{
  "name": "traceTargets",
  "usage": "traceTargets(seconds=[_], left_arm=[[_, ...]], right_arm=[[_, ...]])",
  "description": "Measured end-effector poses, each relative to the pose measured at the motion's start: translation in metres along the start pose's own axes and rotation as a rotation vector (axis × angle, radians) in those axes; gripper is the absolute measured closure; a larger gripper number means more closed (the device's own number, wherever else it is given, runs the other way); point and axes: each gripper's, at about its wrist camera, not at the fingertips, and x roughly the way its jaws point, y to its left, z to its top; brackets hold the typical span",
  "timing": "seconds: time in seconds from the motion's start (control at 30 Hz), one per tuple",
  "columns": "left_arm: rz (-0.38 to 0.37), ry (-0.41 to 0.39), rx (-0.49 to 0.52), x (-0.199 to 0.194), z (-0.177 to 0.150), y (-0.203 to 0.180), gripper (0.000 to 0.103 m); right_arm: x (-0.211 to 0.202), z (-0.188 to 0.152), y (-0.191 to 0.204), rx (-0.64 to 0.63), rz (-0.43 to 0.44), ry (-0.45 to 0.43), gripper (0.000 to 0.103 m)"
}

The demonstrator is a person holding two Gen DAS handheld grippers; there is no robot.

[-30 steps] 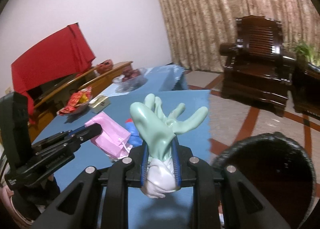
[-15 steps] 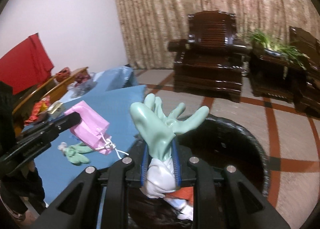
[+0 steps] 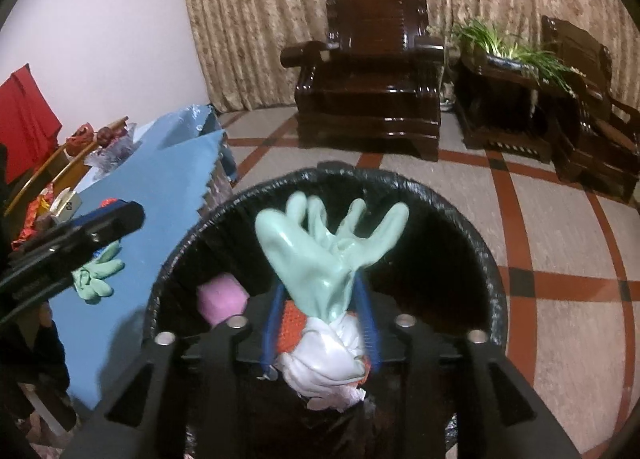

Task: Collect trash
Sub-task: 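Carry the pink bag and green glove over the bin and open both tools, then return the left tool to the table and grasp the green glove with white tissue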

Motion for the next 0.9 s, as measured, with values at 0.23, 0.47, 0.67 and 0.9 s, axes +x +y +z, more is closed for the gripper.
traceTargets(seconds=[0.23,0.47,0.67,0.9], left_arm=[[0.062,-0.015,-0.024,-0.018,-0.001,0.025,0.022],[0.18,-0.032,-0.07,-0.052,-0.014,0.066,0.017],[0.327,-0.041,-0.112,-0.089,-0.031,0.117,0.017],[0.463,-0.007,-0.171,-0.115,-0.056,0.175,0.018]], right_arm=[[-0.007,0.0,0.014,-0.028,-0.044,-0.038,0.009],[-0.007,0.007,0.044,-0.037,0.024,-0.068,0.006],[0.004,0.009,0.096,-0.097,0.124,-0.066,0.006],[0.019,0.006,0.155,-0.177,0.217,-0.052,0.006]])
